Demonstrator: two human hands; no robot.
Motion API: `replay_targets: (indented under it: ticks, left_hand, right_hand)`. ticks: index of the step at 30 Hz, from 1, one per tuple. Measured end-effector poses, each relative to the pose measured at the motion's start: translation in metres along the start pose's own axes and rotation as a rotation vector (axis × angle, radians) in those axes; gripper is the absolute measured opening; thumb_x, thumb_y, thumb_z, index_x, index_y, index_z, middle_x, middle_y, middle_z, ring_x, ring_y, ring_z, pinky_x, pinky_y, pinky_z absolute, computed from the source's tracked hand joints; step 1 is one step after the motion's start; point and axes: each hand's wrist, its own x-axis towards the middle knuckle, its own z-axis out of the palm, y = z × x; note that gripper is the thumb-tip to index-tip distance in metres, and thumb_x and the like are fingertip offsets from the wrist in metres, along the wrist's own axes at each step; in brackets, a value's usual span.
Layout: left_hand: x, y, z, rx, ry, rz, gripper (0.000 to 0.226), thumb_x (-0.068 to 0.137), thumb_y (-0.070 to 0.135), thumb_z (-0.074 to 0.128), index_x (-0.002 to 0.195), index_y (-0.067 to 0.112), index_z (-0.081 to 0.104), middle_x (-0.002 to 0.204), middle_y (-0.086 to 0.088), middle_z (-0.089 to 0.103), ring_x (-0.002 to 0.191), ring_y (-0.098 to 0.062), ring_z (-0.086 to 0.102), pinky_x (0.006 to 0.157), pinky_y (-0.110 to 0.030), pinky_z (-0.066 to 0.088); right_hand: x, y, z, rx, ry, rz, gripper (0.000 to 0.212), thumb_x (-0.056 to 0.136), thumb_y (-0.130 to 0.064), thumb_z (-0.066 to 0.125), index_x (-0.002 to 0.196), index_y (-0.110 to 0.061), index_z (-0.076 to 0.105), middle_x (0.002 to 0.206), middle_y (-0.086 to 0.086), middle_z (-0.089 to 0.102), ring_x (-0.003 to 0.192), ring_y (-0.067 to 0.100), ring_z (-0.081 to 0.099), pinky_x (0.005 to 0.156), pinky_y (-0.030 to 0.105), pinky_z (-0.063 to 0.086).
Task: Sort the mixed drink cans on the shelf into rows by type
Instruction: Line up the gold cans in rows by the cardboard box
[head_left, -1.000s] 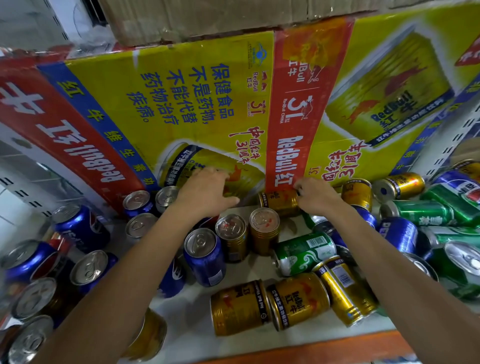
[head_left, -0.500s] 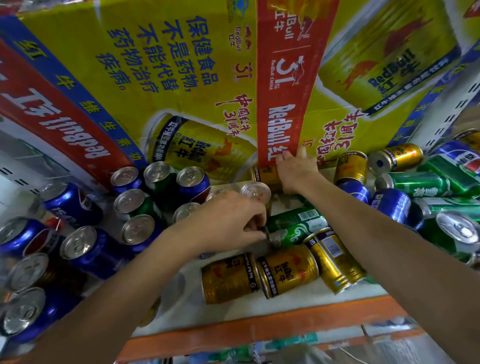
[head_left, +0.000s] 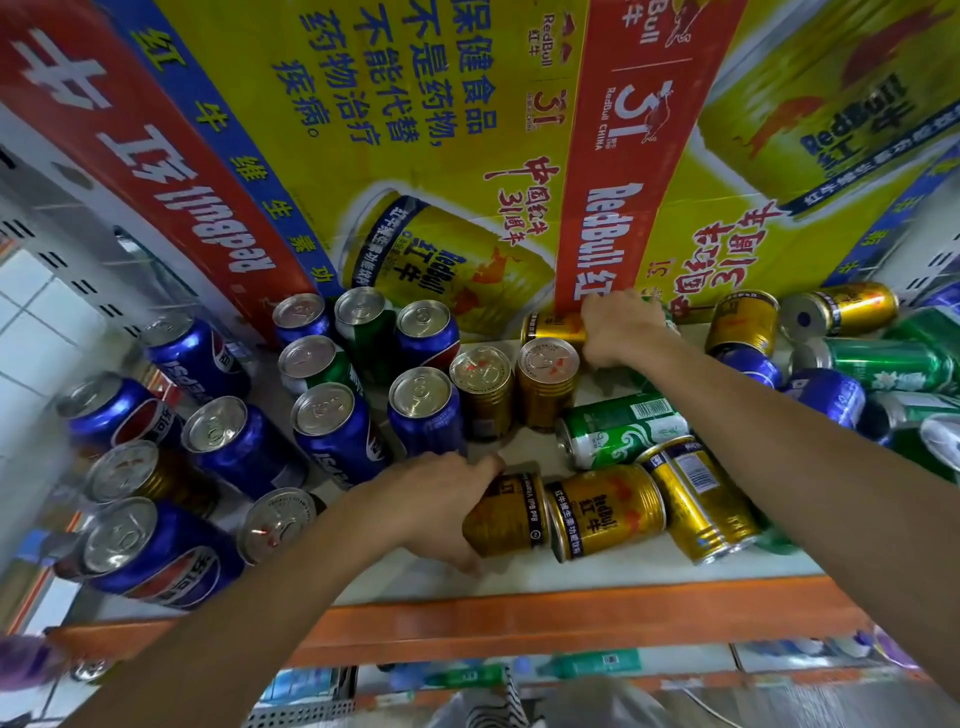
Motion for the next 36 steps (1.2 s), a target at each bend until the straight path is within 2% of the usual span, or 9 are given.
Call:
replay_targets:
  ticks: [3,6,9,12,16,20,27,33,36]
  left_hand:
    - [-0.005,-0.001,-0.004,0.035,0.022,-0.036,0.088,0.067,0.056,0.075,0.136,0.025,0.029,0.116,-0.003,0.053,0.099,-0.021,0.056,0.076,-0.034,0.049]
    - [-0.014,-0.003,-0.013,0.078,0.046,-0.055,0.084,0.070,0.059,0.071,0.135,0.026,0.029,0.119,-0.002,0.053,0.101,-0.021,0.055,0.076,-0.033,0.047]
    - [-0.023,0.001,-0.022,0.151,0.126,-0.069,0.079,0.074,0.067,0.061,0.134,0.026,0.028,0.118,-0.002,0.053,0.103,-0.022,0.054,0.072,-0.034,0.046]
    - [-0.026,0.009,-0.025,0.223,0.229,-0.060,0.073,0.078,0.065,0.058,0.133,0.025,0.033,0.119,-0.002,0.053,0.109,-0.024,0.049,0.072,-0.034,0.044]
    - [-0.024,0.016,-0.024,0.251,0.205,-0.051,0.070,0.077,0.056,0.065,0.134,0.024,0.038,0.123,-0.003,0.049,0.115,-0.025,0.041,0.074,-0.034,0.041]
    - [-0.023,0.017,-0.025,0.235,0.223,-0.008,0.071,0.077,0.052,0.067,0.135,0.022,0.039,0.126,-0.002,0.044,0.116,-0.022,0.040,0.076,-0.032,0.042]
    - [-0.009,0.032,-0.043,0.150,0.287,0.087,0.061,0.084,0.060,0.055,0.130,0.020,0.045,0.122,-0.002,0.049,0.115,-0.021,0.042,0.092,-0.038,0.045]
    - [0.013,0.054,-0.041,0.162,0.184,0.136,0.063,0.078,0.065,0.058,0.126,0.026,0.048,0.117,-0.003,0.059,0.105,-0.025,0.057,0.075,-0.033,0.047]
    - [0.019,0.062,-0.035,0.178,0.089,0.105,0.073,0.075,0.065,0.063,0.130,0.022,0.041,0.123,-0.004,0.055,0.109,-0.025,0.055,0.079,-0.033,0.044]
  right_hand:
    - [-0.001,0.001,-0.018,0.208,0.011,-0.045,0.047,0.079,-0.020,0.067,0.121,-0.009,0.051,0.120,0.013,0.055,0.110,0.032,0.055,0.085,0.038,0.047]
    - [-0.001,-0.004,-0.035,0.431,0.031,-0.064,0.041,0.081,-0.029,0.070,0.114,-0.008,0.058,0.114,0.009,0.058,0.106,0.028,0.056,0.080,0.032,0.045]
    - [0.002,-0.012,-0.042,0.545,0.172,-0.009,0.021,0.086,-0.011,0.058,0.105,-0.007,0.067,0.110,0.011,0.065,0.098,0.029,0.062,0.083,0.034,0.052]
    - [0.002,-0.021,-0.043,0.494,0.091,-0.071,0.028,0.087,-0.020,0.060,0.111,-0.008,0.066,0.115,0.012,0.064,0.102,0.030,0.061,0.087,0.038,0.053]
    - [-0.002,-0.022,-0.038,0.437,0.026,-0.121,0.039,0.088,-0.038,0.059,0.114,-0.009,0.064,0.117,0.012,0.062,0.105,0.031,0.059,0.088,0.039,0.051]
    - [-0.013,-0.013,-0.042,0.472,-0.007,-0.182,0.030,0.092,-0.030,0.059,0.117,-0.015,0.064,0.124,0.010,0.058,0.112,0.029,0.055,0.085,0.031,0.046]
    - [-0.037,-0.001,-0.049,0.327,0.017,-0.165,0.029,0.091,-0.011,0.054,0.119,-0.010,0.061,0.121,0.011,0.060,0.108,0.027,0.057,0.091,0.034,0.048]
    - [-0.068,0.023,-0.046,0.176,-0.144,-0.204,0.027,0.089,-0.015,0.059,0.114,-0.006,0.060,0.114,0.011,0.061,0.101,0.027,0.059,0.087,0.037,0.052]
    - [-0.084,0.027,-0.039,0.107,-0.251,-0.288,0.042,0.086,-0.020,0.066,0.124,-0.006,0.053,0.112,0.008,0.059,0.099,0.025,0.057,0.077,0.030,0.049]
